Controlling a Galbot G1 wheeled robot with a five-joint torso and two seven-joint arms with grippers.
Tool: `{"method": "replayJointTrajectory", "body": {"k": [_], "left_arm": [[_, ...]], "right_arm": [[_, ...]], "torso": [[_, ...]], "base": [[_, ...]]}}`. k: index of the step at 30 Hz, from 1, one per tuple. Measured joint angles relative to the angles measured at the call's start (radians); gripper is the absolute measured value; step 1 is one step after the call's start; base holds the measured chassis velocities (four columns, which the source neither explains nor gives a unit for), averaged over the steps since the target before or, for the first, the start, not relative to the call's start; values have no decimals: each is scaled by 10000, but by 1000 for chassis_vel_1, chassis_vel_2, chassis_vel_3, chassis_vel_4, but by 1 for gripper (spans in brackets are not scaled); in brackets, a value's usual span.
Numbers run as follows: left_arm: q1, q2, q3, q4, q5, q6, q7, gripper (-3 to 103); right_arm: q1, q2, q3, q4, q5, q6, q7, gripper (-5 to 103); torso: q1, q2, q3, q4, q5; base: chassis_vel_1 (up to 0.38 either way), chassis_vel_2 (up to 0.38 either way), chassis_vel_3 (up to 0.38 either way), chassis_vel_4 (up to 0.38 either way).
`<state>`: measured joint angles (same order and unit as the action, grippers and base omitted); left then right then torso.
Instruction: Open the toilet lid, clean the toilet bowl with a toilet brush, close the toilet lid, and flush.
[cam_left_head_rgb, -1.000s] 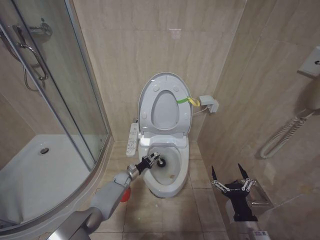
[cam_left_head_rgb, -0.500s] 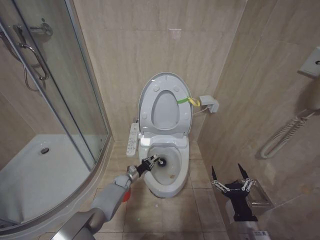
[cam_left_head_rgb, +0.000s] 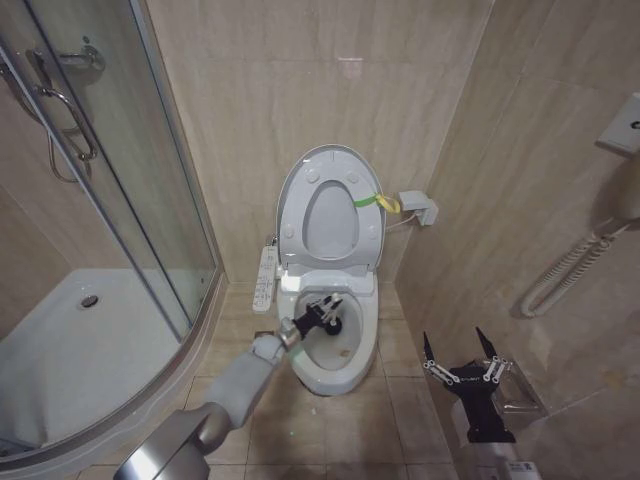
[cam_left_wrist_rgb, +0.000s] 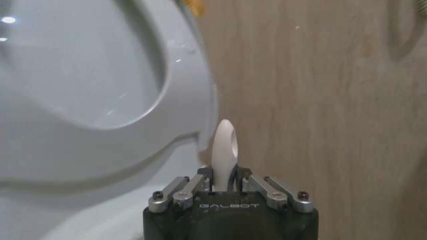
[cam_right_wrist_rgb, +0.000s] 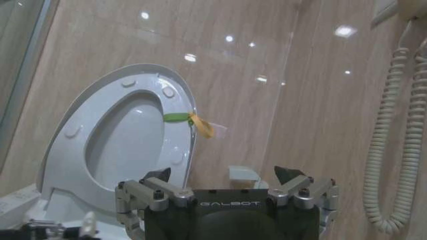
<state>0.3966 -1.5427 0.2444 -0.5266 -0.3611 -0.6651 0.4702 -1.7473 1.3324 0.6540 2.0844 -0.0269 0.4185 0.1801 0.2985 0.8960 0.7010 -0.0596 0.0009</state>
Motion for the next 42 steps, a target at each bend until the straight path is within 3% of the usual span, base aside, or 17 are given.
{"method": "replayJointTrajectory", "body": {"k": [16,21,29,42], "left_arm": [[274,-263,612,-922,-137,415,-322,22],[877,72,805,-1898,-187,819,-576,22],[1467,538,976,-2724,-252,919,-846,22],[1330,431,1011,-1631,-392,572,-605,23]], "right_arm": [[0,0,0,0,0,0,0,100],[0,0,0,0,0,0,0,100],[0,0,0,0,0,0,0,100],[0,0,0,0,0,0,0,100]], "torso": [[0,0,0,2,0],[0,0,-2,2,-1],[-1,1,-2,3,-1],[-1,1,-1,-1,-3]], "base": [[0,0,0,0],[0,0,0,0],[0,0,0,0],[0,0,0,0]]}}
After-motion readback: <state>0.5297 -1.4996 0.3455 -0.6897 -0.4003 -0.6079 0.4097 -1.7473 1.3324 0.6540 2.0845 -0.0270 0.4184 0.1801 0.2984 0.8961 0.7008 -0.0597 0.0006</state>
